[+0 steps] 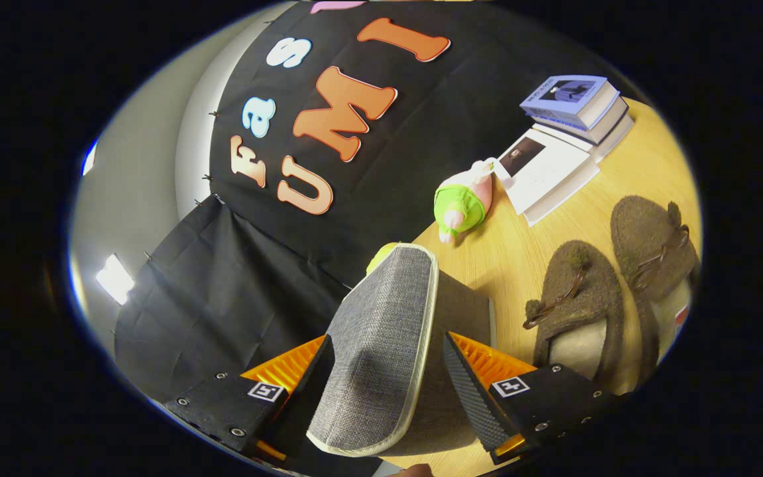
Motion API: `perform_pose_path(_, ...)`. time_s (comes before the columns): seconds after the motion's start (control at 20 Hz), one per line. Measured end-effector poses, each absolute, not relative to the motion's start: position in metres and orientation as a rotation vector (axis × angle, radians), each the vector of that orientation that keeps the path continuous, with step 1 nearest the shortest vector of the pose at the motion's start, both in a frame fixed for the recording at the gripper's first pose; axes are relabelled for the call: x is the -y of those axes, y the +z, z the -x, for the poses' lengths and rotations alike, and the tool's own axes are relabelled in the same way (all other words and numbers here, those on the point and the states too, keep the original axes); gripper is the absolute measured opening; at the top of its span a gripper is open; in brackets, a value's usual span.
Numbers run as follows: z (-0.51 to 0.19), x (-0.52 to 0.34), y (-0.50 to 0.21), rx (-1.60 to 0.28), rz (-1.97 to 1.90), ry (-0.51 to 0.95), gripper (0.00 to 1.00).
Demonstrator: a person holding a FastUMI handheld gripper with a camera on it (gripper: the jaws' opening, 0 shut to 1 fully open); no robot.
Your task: Open the storage box then place both shoes into the box .Put the left shoe in first, then the right shoe, with the right side of both shoes facing outward in a uniform manner.
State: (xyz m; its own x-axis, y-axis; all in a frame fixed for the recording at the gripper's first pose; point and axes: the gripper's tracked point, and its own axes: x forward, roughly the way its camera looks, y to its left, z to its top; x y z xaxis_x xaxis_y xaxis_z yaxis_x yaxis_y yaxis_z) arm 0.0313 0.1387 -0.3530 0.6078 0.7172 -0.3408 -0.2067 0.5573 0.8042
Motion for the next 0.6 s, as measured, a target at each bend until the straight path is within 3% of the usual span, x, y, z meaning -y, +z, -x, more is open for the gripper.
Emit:
perform_pose_path(0.35, -0.025, -0.156, -0.354, -0.782, -0.913, 0.646, 0.97)
perform_pose_path(0.5, -0.03, -0.154, -0.363, -0.796, -0.936, 0.618, 0.77)
perform_pose_path(0.6, -0.032, -0.15, -0.361, -0.793, -0.951, 0.604, 0.68)
